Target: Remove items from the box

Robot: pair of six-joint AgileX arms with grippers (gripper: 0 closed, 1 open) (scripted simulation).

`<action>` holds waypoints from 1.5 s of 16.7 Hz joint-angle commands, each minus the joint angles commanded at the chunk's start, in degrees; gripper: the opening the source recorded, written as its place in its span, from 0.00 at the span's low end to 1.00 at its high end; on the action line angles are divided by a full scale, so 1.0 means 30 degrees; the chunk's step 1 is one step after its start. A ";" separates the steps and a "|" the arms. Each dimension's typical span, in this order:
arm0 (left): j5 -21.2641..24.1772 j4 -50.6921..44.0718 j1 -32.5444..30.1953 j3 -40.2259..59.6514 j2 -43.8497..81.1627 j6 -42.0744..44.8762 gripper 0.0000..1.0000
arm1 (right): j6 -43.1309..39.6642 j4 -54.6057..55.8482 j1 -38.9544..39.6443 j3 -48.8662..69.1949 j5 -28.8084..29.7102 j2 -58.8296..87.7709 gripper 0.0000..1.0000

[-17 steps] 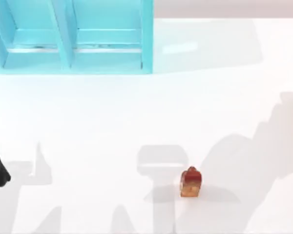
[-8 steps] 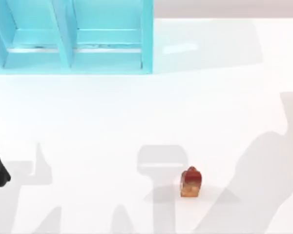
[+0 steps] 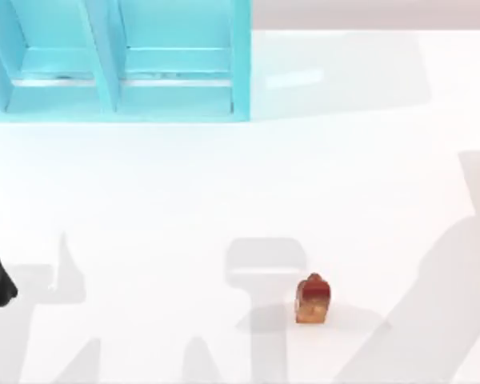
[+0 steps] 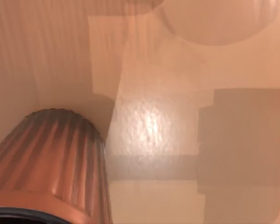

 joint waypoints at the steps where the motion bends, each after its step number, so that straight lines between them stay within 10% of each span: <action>1: 0.0000 0.0000 0.0000 0.0000 0.0000 0.0000 1.00 | 0.0000 0.0000 0.0000 0.0000 0.0000 0.0000 0.92; 13: 0.0000 0.0000 0.0000 0.0000 0.0000 0.0000 1.00 | 0.0000 0.0000 0.0000 0.0000 0.0000 0.0000 0.02; 25: 0.0000 0.0000 0.0000 0.0000 0.0000 0.0000 1.00 | 0.0371 -0.0720 0.0518 0.0710 -0.0038 0.0062 0.00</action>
